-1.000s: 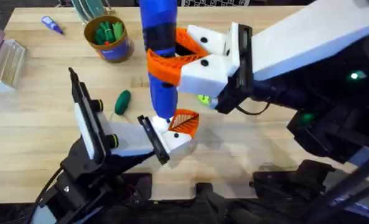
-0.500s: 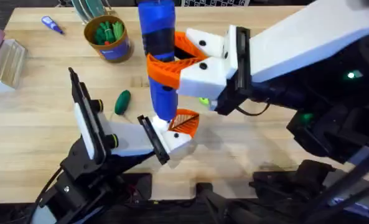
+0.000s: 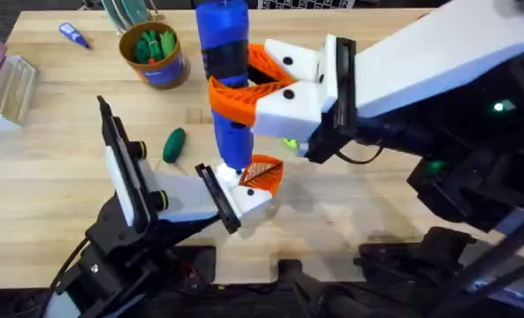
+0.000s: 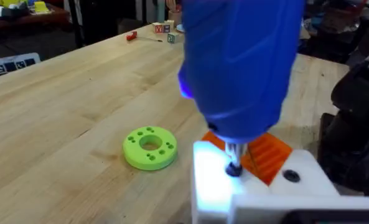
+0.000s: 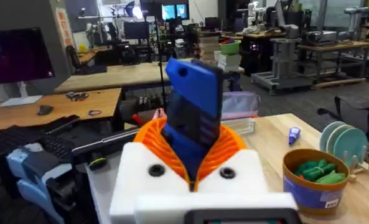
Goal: Pick up the gripper from the table and insert it into the empty holder that is missing its gripper. Then pick up a screw, insert it into the mounting hole, and use the screwdriver to tighten it. Finally, clean up the table by picking up the vegetable and placing it into the bucket.
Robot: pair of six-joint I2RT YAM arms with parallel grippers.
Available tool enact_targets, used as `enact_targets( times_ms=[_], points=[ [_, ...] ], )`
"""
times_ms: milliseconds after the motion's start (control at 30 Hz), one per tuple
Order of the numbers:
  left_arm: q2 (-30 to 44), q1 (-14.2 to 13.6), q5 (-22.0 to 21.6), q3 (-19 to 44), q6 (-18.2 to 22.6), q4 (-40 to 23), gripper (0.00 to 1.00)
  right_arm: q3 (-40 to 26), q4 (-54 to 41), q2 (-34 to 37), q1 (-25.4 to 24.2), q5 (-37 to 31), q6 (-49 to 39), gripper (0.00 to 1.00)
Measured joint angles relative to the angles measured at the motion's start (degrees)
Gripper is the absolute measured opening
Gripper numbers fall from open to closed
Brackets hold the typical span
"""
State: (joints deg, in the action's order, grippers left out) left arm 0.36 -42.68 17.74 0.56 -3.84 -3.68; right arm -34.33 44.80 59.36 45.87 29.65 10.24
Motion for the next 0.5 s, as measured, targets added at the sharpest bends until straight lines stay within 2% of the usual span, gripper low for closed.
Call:
enact_targets(
  times_ms=[500],
  points=[
    [0.1, 0.0, -0.7, 0.0, -0.3, -0.2, 0.012, 0.0, 1.1, 1.9, 0.0, 0.0, -0.2, 0.022]
  ],
)
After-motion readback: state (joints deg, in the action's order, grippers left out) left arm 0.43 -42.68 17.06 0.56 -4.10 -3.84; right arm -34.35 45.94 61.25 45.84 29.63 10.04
